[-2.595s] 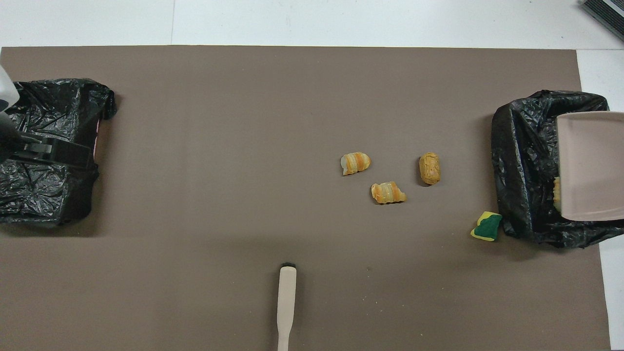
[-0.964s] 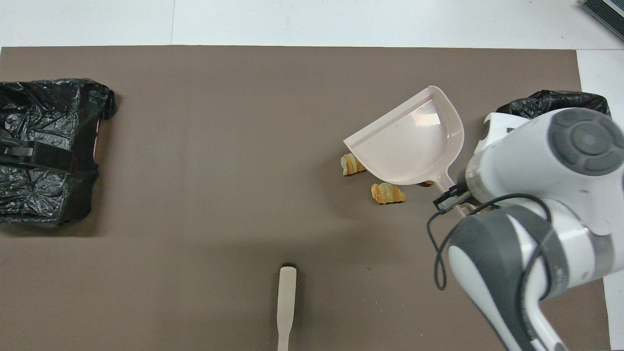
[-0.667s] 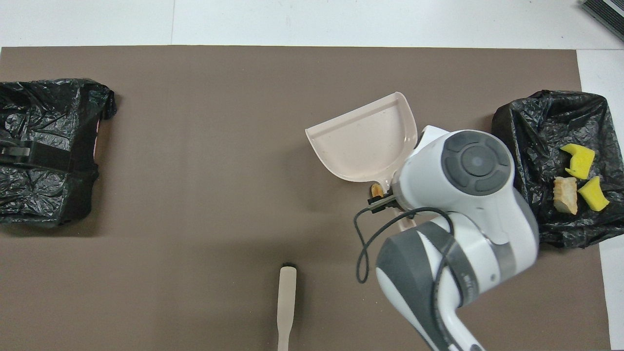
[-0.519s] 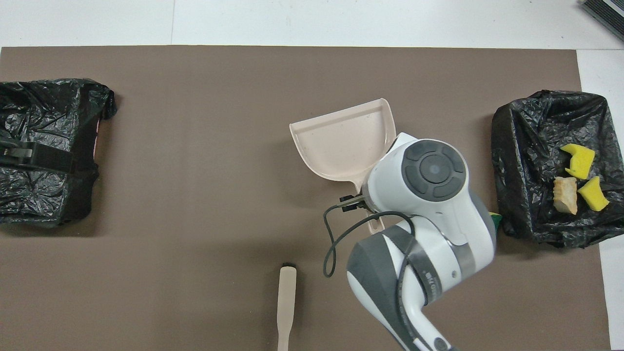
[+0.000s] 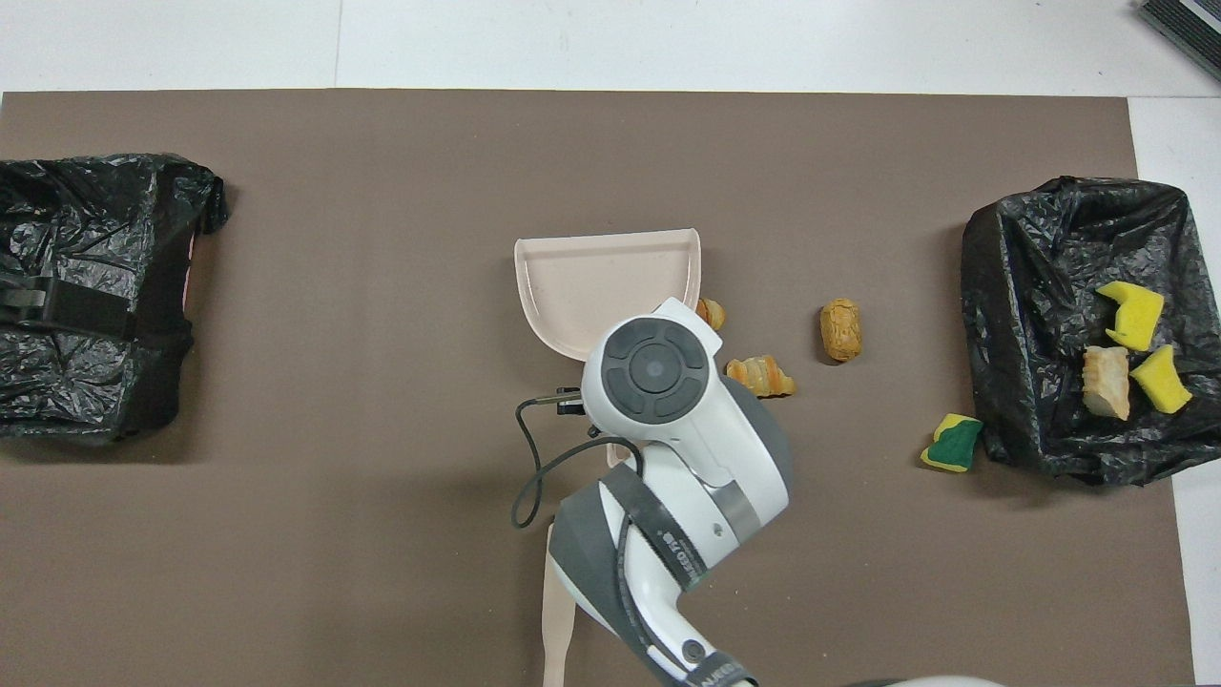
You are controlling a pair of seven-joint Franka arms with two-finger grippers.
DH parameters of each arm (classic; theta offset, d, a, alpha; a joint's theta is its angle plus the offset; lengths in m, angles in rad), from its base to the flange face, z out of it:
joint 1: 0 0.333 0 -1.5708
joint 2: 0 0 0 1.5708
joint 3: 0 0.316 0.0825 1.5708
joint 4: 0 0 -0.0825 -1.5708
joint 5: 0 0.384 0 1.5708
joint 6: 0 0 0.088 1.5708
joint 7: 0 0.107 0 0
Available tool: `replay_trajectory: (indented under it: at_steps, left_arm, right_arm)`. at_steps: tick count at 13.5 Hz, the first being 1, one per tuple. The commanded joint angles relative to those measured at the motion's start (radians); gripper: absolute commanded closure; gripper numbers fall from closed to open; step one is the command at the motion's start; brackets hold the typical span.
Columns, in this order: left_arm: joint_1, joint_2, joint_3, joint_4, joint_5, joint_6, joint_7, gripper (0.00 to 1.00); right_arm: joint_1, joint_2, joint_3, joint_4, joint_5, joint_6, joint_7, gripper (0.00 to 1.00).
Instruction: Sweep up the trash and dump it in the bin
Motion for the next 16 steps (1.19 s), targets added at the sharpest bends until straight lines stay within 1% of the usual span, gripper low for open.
replay_trajectory:
  at_steps: [1, 2, 3, 4, 5, 6, 8, 10, 11, 13, 16]
  left_arm:
    - [-0.011, -0.009, 0.015, 0.006, -0.01, -0.014, 0.006, 0.0]
    - [-0.011, -0.009, 0.015, 0.006, -0.008, -0.011, 0.006, 0.0]
    - [-0.011, -0.009, 0.015, 0.006, -0.007, -0.014, 0.006, 0.0]
    - [-0.011, -0.009, 0.015, 0.006, -0.005, -0.019, 0.006, 0.0]
    - [-0.011, -0.009, 0.015, 0.006, -0.005, -0.016, 0.006, 0.0]
    - [-0.011, -0.01, 0.015, 0.006, -0.004, -0.019, 0.006, 0.0]
    - [-0.011, -0.01, 0.015, 0.006, -0.004, -0.019, 0.006, 0.0]
    - [-0.01, -0.009, 0.015, 0.006, -0.004, -0.019, 0.006, 0.0]
    - [-0.011, -0.009, 0.015, 0.006, -0.004, -0.017, 0.006, 0.0]
    - [-0.011, -0.01, 0.015, 0.006, -0.004, -0.017, 0.006, 0.0]
    - [-0.011, -0.009, 0.015, 0.006, -0.002, -0.017, 0.006, 0.0]
  right_arm:
    - [0.005, 0.089, -0.006, 0.101, 0.02, 0.007, 0.035, 1.0]
    - [0.008, 0.087, -0.007, 0.106, 0.017, -0.015, 0.037, 0.71]
    - [0.013, 0.085, -0.009, 0.107, 0.007, -0.015, 0.039, 0.18]
    - [0.013, 0.083, -0.007, 0.104, -0.006, -0.015, 0.039, 0.12]
    - [0.02, 0.08, -0.007, 0.103, -0.004, -0.016, 0.039, 0.1]
    - [0.021, 0.068, -0.007, 0.097, -0.001, -0.018, 0.034, 0.0]
    - [0.01, 0.025, -0.006, 0.091, 0.009, -0.067, 0.022, 0.0]
    - [-0.001, -0.048, -0.007, 0.075, 0.014, -0.137, -0.035, 0.0]
    - [0.007, -0.08, -0.006, 0.054, 0.02, -0.153, -0.034, 0.0]
    - [0.04, -0.168, -0.006, -0.053, 0.037, -0.15, 0.008, 0.0]
    - [0.112, -0.246, -0.004, -0.162, 0.056, -0.15, 0.095, 0.0]
